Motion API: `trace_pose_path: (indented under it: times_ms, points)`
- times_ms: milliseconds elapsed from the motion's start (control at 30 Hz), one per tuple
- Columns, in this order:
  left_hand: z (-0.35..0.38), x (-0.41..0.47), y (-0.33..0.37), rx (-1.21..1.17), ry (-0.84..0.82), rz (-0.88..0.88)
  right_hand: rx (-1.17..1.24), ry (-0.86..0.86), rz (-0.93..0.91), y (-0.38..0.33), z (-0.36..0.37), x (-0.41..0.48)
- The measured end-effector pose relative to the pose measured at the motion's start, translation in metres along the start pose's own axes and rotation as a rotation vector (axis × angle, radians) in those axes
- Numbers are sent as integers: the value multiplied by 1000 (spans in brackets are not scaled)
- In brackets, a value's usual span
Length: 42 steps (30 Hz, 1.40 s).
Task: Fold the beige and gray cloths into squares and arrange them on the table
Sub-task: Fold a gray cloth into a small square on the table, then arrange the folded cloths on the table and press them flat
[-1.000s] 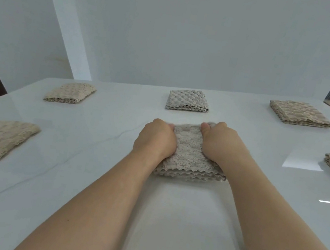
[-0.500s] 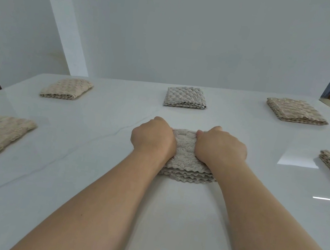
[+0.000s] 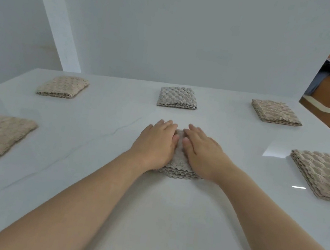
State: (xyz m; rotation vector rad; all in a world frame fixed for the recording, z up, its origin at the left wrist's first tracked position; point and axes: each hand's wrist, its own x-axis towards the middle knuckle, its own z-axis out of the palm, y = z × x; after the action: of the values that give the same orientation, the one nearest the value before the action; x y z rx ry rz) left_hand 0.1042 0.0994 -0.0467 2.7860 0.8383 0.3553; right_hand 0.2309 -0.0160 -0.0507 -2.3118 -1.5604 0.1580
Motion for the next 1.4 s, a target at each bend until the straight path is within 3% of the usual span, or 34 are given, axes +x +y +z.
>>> trace_pose_path:
  times_ms: [100, 467, 667, 833, 900, 967, 1033, 1100, 1200, 1400]
  points:
    - [16, -9, -13, 32, -155, 17, -68, -172, -4, 17, 10, -12]
    - [15, -4, -25, 31, -277, 64, -234, -279, -37, 20, 7, -8]
    - [14, -6, -23, 103, -255, 82, -220, -197, -68, 23, 13, -9]
    - [-13, 8, -23, -74, -443, 22, -112, -282, -20, 13, -1, -5]
    - [-35, 20, -28, -217, -419, -50, -33, -369, 26, 10, -23, 5]
    - [-57, 31, -33, -289, -380, -163, 74, -302, 141, 8, -48, 17]
    - [-72, 36, -36, -282, -333, -326, 133, -202, 340, 6, -70, 27]
    - [-81, 43, -35, -322, -337, -554, 241, -257, 591, 6, -85, 37]
    - [-80, 48, -33, -354, -510, -769, 383, -400, 854, 5, -90, 49]
    - [-69, 25, -15, -594, -692, -997, 461, -565, 1008, -12, -79, 38]
